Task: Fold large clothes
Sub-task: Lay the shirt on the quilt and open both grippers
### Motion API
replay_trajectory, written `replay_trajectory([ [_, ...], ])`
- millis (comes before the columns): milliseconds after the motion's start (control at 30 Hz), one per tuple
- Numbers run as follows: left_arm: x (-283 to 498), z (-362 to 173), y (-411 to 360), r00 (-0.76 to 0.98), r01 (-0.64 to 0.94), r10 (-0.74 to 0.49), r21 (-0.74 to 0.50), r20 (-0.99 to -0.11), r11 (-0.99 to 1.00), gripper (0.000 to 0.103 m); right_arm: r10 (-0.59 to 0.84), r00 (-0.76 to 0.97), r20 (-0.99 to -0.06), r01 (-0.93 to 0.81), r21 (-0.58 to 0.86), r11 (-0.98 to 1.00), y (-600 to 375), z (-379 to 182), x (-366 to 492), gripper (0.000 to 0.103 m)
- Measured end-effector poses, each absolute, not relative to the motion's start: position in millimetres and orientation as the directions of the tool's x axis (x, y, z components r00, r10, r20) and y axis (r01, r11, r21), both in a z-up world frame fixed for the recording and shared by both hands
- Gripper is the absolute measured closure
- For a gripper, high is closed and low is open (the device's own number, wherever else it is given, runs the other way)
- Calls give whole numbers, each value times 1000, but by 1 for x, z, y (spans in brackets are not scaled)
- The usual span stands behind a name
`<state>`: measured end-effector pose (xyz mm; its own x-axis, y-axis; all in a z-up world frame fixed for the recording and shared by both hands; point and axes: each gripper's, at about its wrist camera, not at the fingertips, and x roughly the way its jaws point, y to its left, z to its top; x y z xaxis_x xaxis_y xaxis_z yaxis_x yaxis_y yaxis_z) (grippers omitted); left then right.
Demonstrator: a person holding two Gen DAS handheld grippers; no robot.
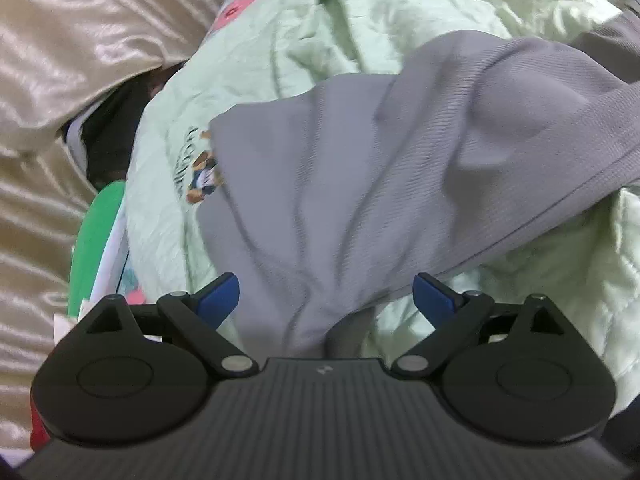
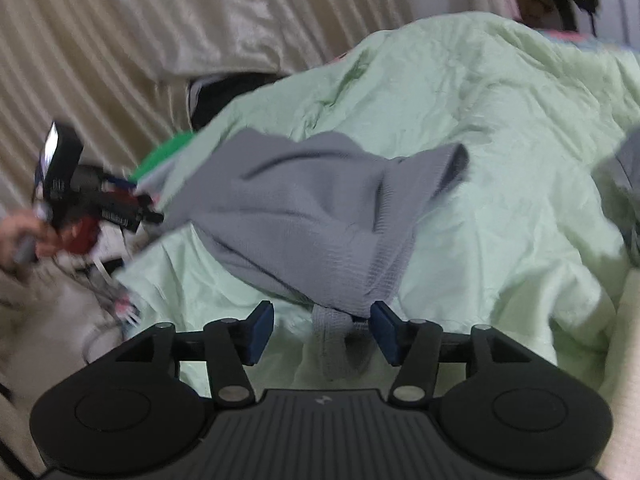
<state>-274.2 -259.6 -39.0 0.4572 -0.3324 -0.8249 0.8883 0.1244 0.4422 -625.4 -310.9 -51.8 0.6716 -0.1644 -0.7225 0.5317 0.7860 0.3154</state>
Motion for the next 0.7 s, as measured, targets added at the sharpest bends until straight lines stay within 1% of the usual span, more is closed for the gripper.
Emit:
replay_trajectory([
  [33, -275, -35, -261, 465, 884, -333, 448, -821, 129, 8, -188, 656, -731, 549, 290, 784, -311, -50, -624, 95],
  [100, -274, -32, -261, 476, 878, -337, 456, -812, 142, 8, -246, 641, -727, 582, 252, 773, -313, -41, -626, 96],
  [200, -271, -23, -256, 473, 881, -347, 443, -810, 166, 8, -326, 675, -662, 602, 238, 762, -316, -8, -645, 98],
  [300, -265, -17, -255, 431, 902, -359, 389, -828, 187, 8, -342, 725, -598, 577, 256, 775, -310, 27, -675, 99],
  [367, -265, -19, -256, 392, 919, -358, 345, -848, 188, 8, -329, 714, -618, 574, 247, 781, -304, 33, -690, 99],
  [433, -268, -22, -257, 349, 936, -360, 305, -865, 175, 8, -346, 590, -729, 643, 166, 747, -300, 15, -706, 99],
  [467, -270, -23, -259, 333, 942, -367, 292, -868, 164, 8, -342, 573, -745, 656, 166, 736, -300, 11, -709, 99],
  [500, -273, -23, -263, 328, 944, -377, 291, -866, 154, 8, -321, 568, -758, 683, 218, 697, -302, -2, -719, 98],
  [533, -276, -22, -267, 331, 943, -387, 297, -860, 148, 8, -310, 586, -749, 694, 265, 670, -303, -7, -723, 96],
  [567, -280, -20, -272, 338, 941, -401, 308, -851, 140, 8, -304, 603, -737, 695, 300, 653, -304, -10, -725, 90],
  [600, -283, -18, -275, 345, 938, -414, 318, -843, 134, 8, -297, 639, -710, 691, 359, 627, -307, -12, -726, 83],
  [633, -287, -14, -280, 355, 934, -438, 333, -826, 131, 8, -299, 680, -670, 674, 410, 614, -313, -12, -722, 79],
  [667, -290, -11, -286, 367, 929, -464, 348, -806, 129, 5, -305, 696, -650, 666, 425, 613, -317, -11, -716, 69],
  [700, -291, -10, -290, 375, 924, -480, 359, -793, 129, 0, -312, 707, -635, 660, 434, 613, -320, -9, -711, 64],
])
